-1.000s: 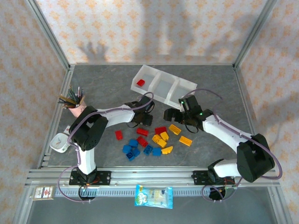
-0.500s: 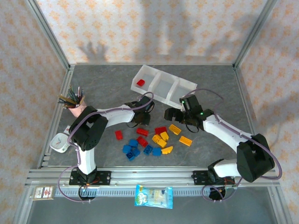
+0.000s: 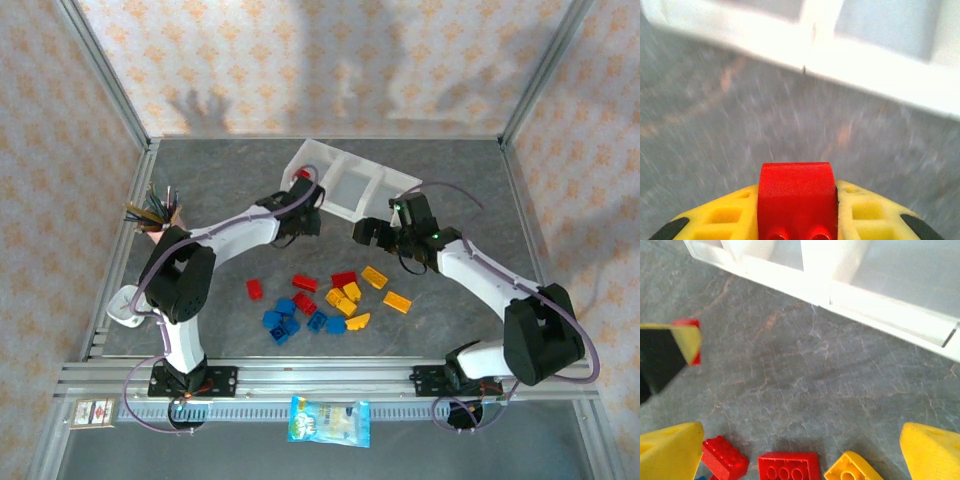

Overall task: Sort the legos into containers by color
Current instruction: Pick up the lego from the center of the table, then place the lego in the container.

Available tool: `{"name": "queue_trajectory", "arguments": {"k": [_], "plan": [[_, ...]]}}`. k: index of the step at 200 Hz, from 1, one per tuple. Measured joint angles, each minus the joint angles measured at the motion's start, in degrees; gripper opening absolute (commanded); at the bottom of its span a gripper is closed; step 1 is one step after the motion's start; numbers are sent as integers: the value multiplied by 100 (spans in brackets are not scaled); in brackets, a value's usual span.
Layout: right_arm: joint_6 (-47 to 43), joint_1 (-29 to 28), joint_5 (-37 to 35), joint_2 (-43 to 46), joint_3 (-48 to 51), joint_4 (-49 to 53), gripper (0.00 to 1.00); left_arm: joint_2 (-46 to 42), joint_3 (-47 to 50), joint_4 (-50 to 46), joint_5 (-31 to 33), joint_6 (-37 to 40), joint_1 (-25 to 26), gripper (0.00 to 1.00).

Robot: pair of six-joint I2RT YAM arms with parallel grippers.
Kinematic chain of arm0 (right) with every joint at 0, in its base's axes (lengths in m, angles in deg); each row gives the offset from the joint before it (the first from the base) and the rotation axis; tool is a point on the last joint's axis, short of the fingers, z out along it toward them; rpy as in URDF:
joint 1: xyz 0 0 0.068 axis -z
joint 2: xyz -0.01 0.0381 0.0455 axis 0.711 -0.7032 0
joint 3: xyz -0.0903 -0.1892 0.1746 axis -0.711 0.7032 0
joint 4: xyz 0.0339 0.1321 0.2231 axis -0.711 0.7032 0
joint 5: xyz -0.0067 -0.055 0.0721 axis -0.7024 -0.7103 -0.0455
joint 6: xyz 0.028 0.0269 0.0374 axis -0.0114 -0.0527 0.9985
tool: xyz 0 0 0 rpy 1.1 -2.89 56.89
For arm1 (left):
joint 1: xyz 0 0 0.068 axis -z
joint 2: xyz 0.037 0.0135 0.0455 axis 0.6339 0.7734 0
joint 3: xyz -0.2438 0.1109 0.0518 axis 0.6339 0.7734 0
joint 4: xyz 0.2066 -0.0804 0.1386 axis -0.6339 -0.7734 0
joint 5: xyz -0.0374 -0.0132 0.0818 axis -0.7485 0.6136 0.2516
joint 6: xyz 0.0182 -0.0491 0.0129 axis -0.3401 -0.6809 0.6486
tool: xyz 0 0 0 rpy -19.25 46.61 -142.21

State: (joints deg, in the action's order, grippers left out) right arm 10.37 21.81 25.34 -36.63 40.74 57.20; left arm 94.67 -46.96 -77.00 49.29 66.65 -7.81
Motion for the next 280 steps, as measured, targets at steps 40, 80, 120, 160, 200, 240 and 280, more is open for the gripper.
{"name": "queue_trajectory", "arguments": {"k": [40,80,120,160,200,240,280], "plan": [[120,98,-31,-133,-223,-275,100,402,-1156,472,264,-129,-461,31],[142,160,-116,-258,-420,-363,100,1600,-2339,684,278,-166,-721,31],[140,160,-177,-280,-492,-363,100,2763,-3574,579,269,-160,-763,44],[136,160,-186,-317,-581,-358,100,3069,-4153,328,361,-109,-769,55],[46,160,-175,-317,-645,-352,100,2942,-4083,140,291,-105,-769,57],[-138,59,-164,-319,-647,-243,100,1565,-2234,98,4,-122,-767,59],[-319,-452,-160,-442,-732,-144,100,-422,-208,197,-42,-219,-763,62]]}}
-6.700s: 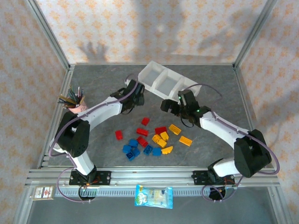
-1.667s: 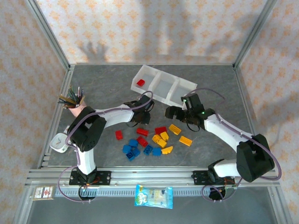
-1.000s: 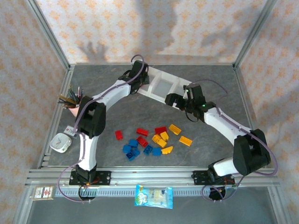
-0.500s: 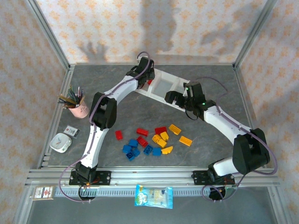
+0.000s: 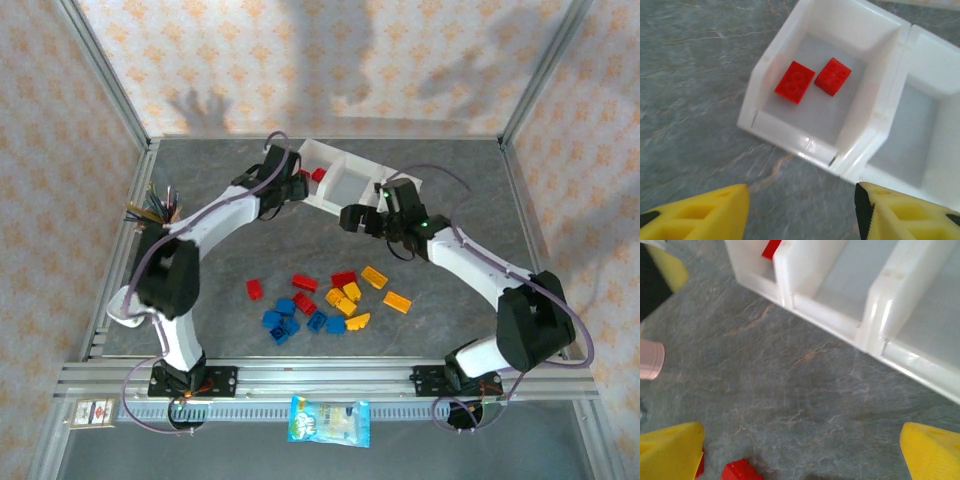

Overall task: Sort the legos into containers by color
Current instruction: Place the lego in the container, then pick up the lego from the middle-left of the table.

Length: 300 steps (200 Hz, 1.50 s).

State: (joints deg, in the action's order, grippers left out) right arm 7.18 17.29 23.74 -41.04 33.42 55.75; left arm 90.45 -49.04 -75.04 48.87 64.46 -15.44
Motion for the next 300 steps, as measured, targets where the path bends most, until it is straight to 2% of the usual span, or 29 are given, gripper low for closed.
{"name": "queue_trajectory", "arguments": {"k": [53,91,137,173,228,300], "plan": [[-129,-664,4,-114,4,-70,100,-1781,1967,-302,409,-446,236,67],[-146,-1119,28,-151,192,-339,100,-2459,2643,-1054,841,-997,614,71],[-55,-1622,46,-221,446,-669,100,-3084,3453,-1484,1021,-1661,686,72],[52,-1694,52,-413,481,-822,100,-3040,4074,-1408,684,-1915,752,70],[72,-1694,44,-614,481,-822,100,-2632,4183,-903,380,-2011,800,60],[74,-1694,35,-807,472,-817,100,-2273,4406,-520,227,-1998,800,40]]}}
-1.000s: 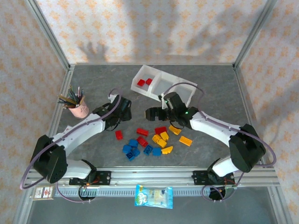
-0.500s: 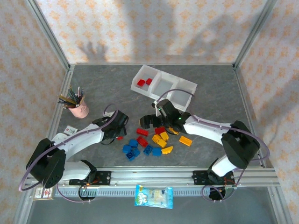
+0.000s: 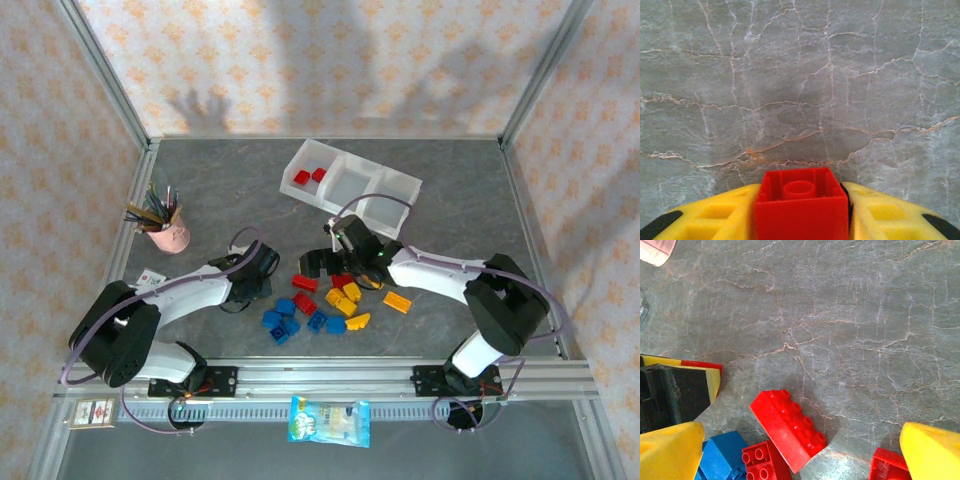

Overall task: Sort the legos into containers by color
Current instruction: Pick up the lego from the middle-left of the table, then place the lego in the container.

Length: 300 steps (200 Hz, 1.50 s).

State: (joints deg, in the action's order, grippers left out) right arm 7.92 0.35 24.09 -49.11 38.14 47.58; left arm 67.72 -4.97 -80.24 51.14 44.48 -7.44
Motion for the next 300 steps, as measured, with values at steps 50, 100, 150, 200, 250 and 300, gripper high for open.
{"name": "queue_trajectory", "arguments": {"k": [50,100,150,200,250,300], "plan": [[90,4,-11,-2,-13,2,100,-13,2,103,0,33,0,30],[256,385,11,122,-33,50,100,-282,-361,-13,188,190,0,29],[387,1126,11,531,-76,85,100,339,-2142,94,535,723,-55,29],[459,1803,9,603,-195,170,100,1993,-4028,514,581,1322,-332,29],[450,2065,2,636,-247,267,100,4100,-6225,857,562,1718,-560,29],[439,2081,-11,638,-308,372,100,5733,-8209,533,487,1912,-822,48]]}}
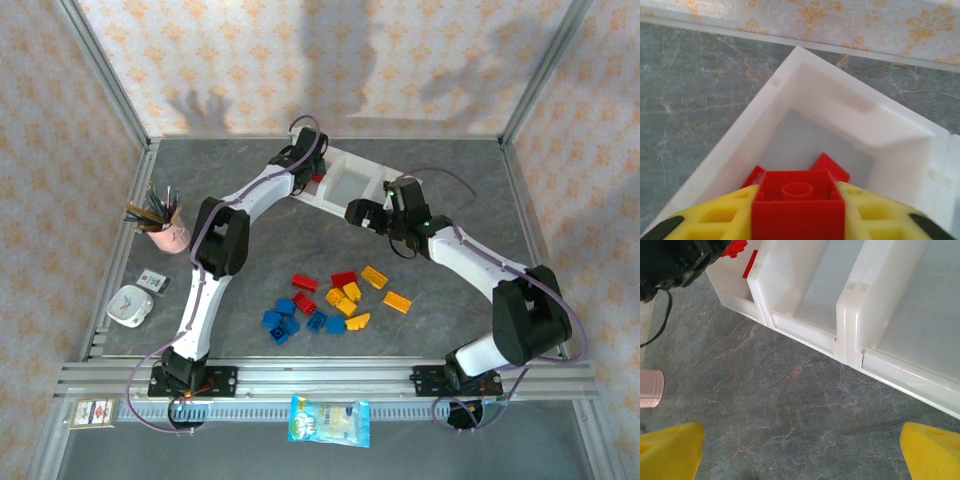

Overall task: Sort the legos into containers by color
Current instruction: Place the lego in the container, then pick up the lego from the middle-left of the table.

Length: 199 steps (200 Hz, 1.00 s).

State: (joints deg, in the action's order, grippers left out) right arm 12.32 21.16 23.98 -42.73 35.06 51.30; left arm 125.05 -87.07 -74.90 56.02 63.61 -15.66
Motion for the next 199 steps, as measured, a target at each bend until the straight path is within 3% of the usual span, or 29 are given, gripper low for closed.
{"name": "queue_trajectory", "arguments": {"k": [74,141,199], "plan": [[-129,0,-7,118,-254,227,100,-199,-72,-284,-192,192,-4,58],[-463,-186,-7,149,-271,411,100,-2804,2723,-195,-662,201,116,65],[-754,-750,-26,341,-74,575,100,-4435,4811,-315,-590,184,673,71]]}}
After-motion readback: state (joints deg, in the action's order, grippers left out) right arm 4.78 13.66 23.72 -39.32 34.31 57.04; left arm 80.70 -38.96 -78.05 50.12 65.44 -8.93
